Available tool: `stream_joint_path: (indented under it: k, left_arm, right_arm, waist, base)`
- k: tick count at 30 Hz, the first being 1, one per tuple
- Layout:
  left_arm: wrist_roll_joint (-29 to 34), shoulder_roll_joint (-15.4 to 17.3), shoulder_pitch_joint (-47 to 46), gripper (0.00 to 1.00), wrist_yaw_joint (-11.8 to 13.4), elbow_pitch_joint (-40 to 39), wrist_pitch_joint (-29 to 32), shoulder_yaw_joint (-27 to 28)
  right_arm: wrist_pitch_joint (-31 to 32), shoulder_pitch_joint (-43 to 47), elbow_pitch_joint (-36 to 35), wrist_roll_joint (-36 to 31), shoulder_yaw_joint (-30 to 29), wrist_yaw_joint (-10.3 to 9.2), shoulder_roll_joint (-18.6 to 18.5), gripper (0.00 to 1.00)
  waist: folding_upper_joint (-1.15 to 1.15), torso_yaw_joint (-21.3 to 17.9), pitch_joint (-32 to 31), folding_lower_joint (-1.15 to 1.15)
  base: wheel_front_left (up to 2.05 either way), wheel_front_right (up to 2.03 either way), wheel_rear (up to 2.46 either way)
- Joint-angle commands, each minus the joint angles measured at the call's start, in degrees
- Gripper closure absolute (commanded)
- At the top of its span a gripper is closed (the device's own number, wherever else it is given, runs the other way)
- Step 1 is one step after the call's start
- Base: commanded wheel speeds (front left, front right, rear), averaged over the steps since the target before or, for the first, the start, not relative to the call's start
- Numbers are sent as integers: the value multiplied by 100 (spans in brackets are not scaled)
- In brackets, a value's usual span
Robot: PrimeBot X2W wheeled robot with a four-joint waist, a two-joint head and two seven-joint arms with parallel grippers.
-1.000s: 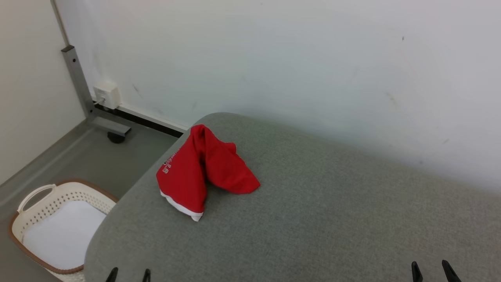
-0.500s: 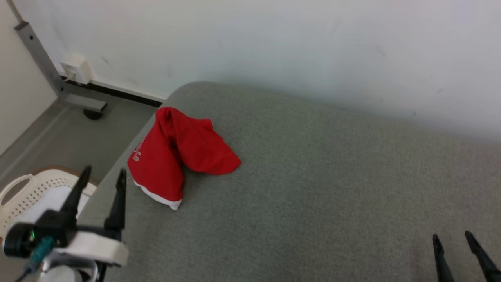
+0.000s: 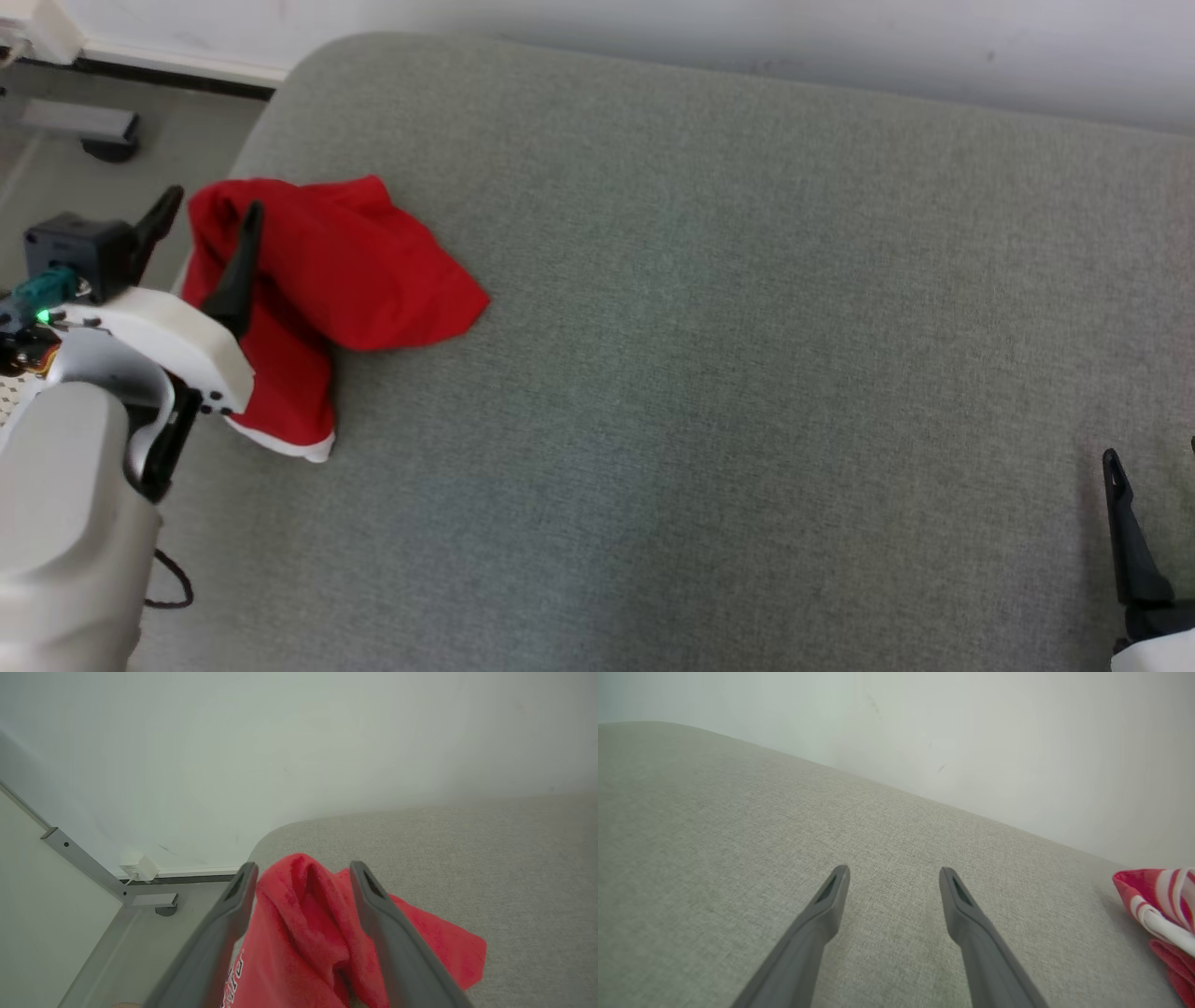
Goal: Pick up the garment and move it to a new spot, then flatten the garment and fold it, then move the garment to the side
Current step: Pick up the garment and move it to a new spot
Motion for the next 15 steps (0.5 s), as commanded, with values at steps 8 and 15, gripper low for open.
stream_joint_path:
  k: [8, 15]
  left_arm:
    - [-671, 154, -814, 0, -9, 1544, 376, -562]
    - [-850, 74, -1127, 100, -10, 2410, 245, -865]
  right_arm:
    - [157, -119, -412, -58, -39, -12, -121, 0]
    - [174, -78, -490, -75, -132, -12, -62, 0]
  waist:
    - [0, -418, 865, -1]
    - [0, -509, 902, -1]
  base:
    - [0, 0, 0]
    - [0, 0, 0]
